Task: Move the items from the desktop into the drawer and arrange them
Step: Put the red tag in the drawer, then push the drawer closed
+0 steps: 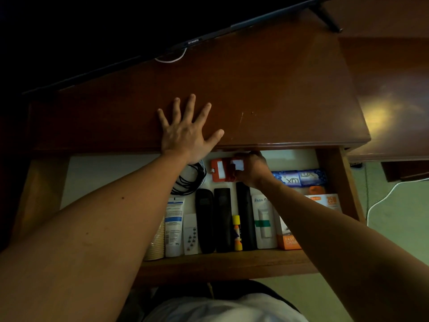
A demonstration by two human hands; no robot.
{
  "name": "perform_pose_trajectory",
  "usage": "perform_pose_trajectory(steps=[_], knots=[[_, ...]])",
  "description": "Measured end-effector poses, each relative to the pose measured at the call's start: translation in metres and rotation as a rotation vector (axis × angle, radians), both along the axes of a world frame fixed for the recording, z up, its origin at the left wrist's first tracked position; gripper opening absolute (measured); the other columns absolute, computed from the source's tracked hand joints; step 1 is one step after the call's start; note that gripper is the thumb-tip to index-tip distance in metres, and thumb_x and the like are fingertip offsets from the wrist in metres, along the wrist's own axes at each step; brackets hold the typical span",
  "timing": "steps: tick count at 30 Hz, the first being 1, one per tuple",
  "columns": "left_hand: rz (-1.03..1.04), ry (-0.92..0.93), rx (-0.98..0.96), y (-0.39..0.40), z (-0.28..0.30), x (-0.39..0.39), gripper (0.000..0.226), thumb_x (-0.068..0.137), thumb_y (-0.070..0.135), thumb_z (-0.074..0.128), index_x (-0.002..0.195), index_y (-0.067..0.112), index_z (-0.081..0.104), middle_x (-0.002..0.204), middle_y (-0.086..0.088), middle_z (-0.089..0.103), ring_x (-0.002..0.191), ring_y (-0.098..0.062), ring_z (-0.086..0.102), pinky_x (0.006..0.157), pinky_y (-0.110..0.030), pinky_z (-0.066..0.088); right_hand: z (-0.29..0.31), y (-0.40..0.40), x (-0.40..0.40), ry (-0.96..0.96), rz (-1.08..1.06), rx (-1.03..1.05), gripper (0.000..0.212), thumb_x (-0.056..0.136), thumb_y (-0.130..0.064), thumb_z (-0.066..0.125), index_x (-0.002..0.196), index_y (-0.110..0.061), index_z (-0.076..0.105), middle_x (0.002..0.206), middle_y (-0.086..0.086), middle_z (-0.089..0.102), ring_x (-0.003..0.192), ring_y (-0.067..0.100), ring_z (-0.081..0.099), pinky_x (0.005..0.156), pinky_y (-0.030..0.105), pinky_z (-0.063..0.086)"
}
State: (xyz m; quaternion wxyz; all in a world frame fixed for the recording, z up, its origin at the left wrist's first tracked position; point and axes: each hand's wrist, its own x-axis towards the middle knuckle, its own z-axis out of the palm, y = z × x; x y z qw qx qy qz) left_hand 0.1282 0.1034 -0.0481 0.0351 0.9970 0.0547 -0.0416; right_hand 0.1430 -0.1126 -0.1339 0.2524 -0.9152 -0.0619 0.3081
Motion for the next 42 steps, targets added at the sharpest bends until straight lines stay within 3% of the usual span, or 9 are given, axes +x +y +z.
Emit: perform_pose_trajectory(steps=[10, 17, 19, 22, 29, 37, 42], knots=[[0.003, 0.028, 0.005, 0.000, 0.001, -0.001, 0.086, 0.081, 0.087, 0.005, 0.156, 0.043, 0.002, 0.168, -0.001, -0.008, 0.152, -0.038, -0.008, 0.114, -0.070, -0.002, 0.001, -0.003, -0.003, 0.040, -0.019, 0.009, 0.058, 0.080, -0.036, 0.079, 0.131, -0.024, 0.054, 0.134, 0.006, 0.054, 0.124, 0.025, 0.053, 0.106, 0.046, 0.045], [-0.028, 0.242, -0.095, 0.010, 0.016, 0.001, 0.085, 0.083, 0.087, 0.012, 0.153, 0.046, -0.011, 0.163, 0.004, -0.028, 0.148, -0.032, -0.028, 0.114, -0.067, -0.014, 0.023, -0.002, -0.022, -0.068, 0.011, -0.052, 0.044, 0.083, -0.036, 0.073, 0.122, -0.026, 0.057, 0.121, 0.007, 0.056, 0.110, 0.027, 0.057, 0.096, 0.044, 0.051], [-0.048, 0.273, -0.127, 0.017, 0.021, -0.007, 0.081, 0.088, 0.082, 0.018, 0.154, 0.045, -0.010, 0.162, 0.006, -0.029, 0.148, -0.027, -0.029, 0.116, -0.062, -0.015, 0.035, -0.003, -0.029, -0.111, 0.002, -0.053, 0.052, 0.080, -0.035, 0.075, 0.127, -0.029, 0.055, 0.124, 0.008, 0.051, 0.114, 0.030, 0.052, 0.098, 0.049, 0.049], [-0.061, 0.269, -0.187, 0.025, 0.026, -0.029, 0.074, 0.094, 0.072, 0.025, 0.156, 0.043, -0.002, 0.164, 0.007, -0.024, 0.150, -0.022, -0.024, 0.119, -0.056, -0.012, 0.054, -0.006, -0.041, -0.119, -0.055, -0.052, 0.065, 0.081, -0.028, 0.076, 0.140, -0.026, 0.048, 0.134, 0.010, 0.043, 0.123, 0.033, 0.045, 0.103, 0.055, 0.045], [-0.038, 0.237, -0.333, 0.027, 0.043, -0.091, 0.062, 0.100, 0.058, 0.035, 0.156, 0.035, 0.021, 0.168, 0.002, -0.001, 0.154, -0.024, -0.006, 0.121, -0.057, -0.004, 0.088, -0.008, -0.086, -0.166, -0.153, -0.016, 0.058, 0.084, -0.033, 0.073, 0.138, -0.027, 0.051, 0.136, 0.007, 0.044, 0.126, 0.032, 0.044, 0.104, 0.059, 0.042], [-0.093, 0.121, -0.395, 0.031, 0.043, -0.171, 0.054, 0.100, 0.044, 0.048, 0.151, 0.030, 0.035, 0.164, 0.002, 0.024, 0.152, -0.022, 0.014, 0.120, -0.054, 0.008, 0.108, -0.005, -0.142, -0.231, -0.142, 0.021, 0.048, 0.092, -0.034, 0.062, 0.139, -0.025, 0.053, 0.140, 0.010, 0.045, 0.127, 0.035, 0.045, 0.102, 0.051, 0.046], [-0.075, 0.163, -0.361, 0.023, 0.018, -0.231, 0.054, 0.101, 0.044, 0.044, 0.152, 0.029, 0.035, 0.163, 0.001, 0.027, 0.150, -0.021, 0.018, 0.119, -0.051, 0.013, 0.104, -0.020, -0.175, -0.259, -0.075, 0.042, 0.039, 0.095, -0.020, 0.059, 0.134, -0.022, 0.057, 0.134, 0.011, 0.049, 0.121, 0.031, 0.051, 0.098, 0.041, 0.048]])
